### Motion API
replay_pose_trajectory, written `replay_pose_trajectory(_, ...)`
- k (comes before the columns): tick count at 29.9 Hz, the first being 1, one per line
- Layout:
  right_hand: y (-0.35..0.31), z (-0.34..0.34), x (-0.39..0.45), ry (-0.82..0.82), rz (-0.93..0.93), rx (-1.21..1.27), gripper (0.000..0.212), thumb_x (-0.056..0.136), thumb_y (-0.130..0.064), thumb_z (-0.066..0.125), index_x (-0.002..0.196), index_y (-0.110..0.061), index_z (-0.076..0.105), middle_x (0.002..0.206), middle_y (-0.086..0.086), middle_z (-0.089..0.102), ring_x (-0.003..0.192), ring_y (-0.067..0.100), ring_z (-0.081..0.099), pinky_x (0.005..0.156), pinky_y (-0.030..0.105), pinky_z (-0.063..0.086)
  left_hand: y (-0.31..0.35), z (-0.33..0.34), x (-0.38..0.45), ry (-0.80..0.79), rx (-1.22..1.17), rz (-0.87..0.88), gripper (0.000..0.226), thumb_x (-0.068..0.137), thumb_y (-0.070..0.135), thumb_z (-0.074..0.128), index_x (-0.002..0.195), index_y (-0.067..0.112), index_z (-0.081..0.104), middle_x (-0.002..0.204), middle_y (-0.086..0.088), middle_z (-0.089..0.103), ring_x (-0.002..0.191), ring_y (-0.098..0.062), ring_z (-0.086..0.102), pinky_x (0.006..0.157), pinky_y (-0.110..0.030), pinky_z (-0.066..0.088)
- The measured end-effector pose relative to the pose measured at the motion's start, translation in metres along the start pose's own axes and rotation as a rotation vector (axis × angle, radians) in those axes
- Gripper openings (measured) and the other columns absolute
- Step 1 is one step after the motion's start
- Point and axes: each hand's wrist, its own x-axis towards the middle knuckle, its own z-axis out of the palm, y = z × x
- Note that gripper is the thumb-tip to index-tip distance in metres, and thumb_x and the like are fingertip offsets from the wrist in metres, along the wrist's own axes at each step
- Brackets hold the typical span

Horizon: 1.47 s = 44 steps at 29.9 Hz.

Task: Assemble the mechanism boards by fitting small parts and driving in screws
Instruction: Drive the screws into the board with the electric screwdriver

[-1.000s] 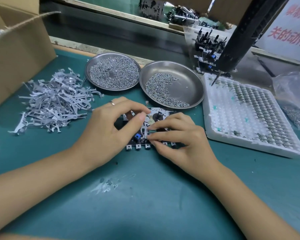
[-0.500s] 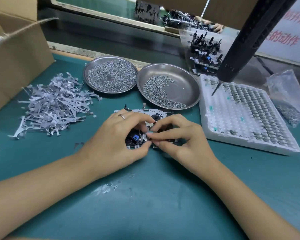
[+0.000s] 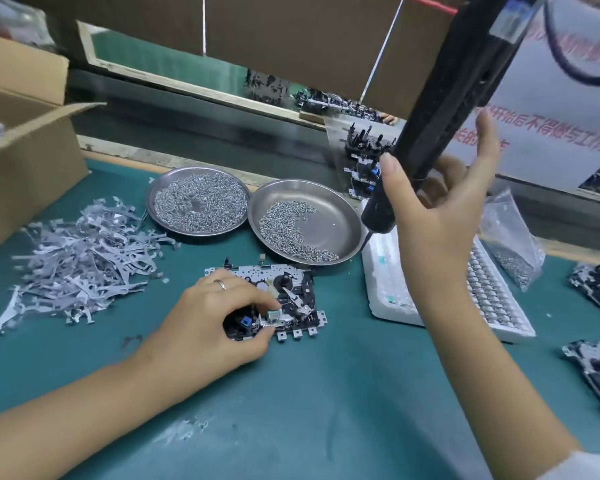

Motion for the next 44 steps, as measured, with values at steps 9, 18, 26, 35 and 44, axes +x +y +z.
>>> replay_pose_trajectory(9,-0.025,0.040,-0.005,-0.121,0.056,0.411,0.065,0.081,-0.001,0.059,0.136,-0.014,0.028,0.072,0.016,0.050,0.048,0.023,0.052,0.049,0.027,0.046,0.001,-0.002,0.001,-0.003,-0.042,-0.031,0.027,0.063,0.006,0.085,0.086,0.019,0.076,0.079,0.016,0.066,0.084,-0.005,0.052,0.081,-0.017,0.043)
replay_pose_trajectory(18,-0.017,0.056,-0.057,-0.224,0.166,0.631,0.034,0.077,0.005,0.053,0.095,-0.019,0.037,0.056,0.002,0.049,0.037,0.021,0.043,0.042,0.023,0.038,0.002,-0.002,0.002,0.033,-0.004,0.001,0.020,0.061,0.020,0.074,0.080,0.013,0.074,0.074,0.017,0.059,0.078,-0.008,0.052,0.078,-0.024,0.045)
replay_pose_trajectory(26,-0.012,0.058,-0.063,-0.217,0.159,0.653,0.033,0.078,0.005,0.052,0.093,-0.018,0.034,0.059,0.005,0.049,0.036,0.020,0.043,0.042,0.023,0.038,0.001,-0.001,0.002,0.017,-0.002,0.002,0.019,0.063,0.020,0.073,0.080,0.014,0.074,0.073,0.014,0.060,0.078,-0.010,0.053,0.078,-0.025,0.044)
replay_pose_trajectory(35,-0.014,0.060,-0.065,-0.215,0.183,0.651,0.035,0.078,0.004,0.052,0.093,-0.023,0.036,0.060,0.008,0.047,0.036,0.019,0.042,0.042,0.022,0.038,0.001,-0.002,0.002,0.009,-0.010,0.006,0.017,0.062,0.020,0.073,0.079,0.015,0.073,0.072,0.016,0.058,0.078,-0.009,0.052,0.077,-0.020,0.043)
replay_pose_trajectory(44,-0.012,0.061,-0.065,-0.213,0.163,0.649,0.036,0.077,0.005,0.051,0.096,-0.022,0.036,0.057,0.007,0.045,0.035,0.019,0.042,0.042,0.021,0.037,-0.001,-0.001,0.002,0.005,-0.014,-0.003,0.019,0.063,0.021,0.072,0.081,0.015,0.074,0.073,0.018,0.059,0.079,-0.008,0.052,0.078,-0.020,0.044)
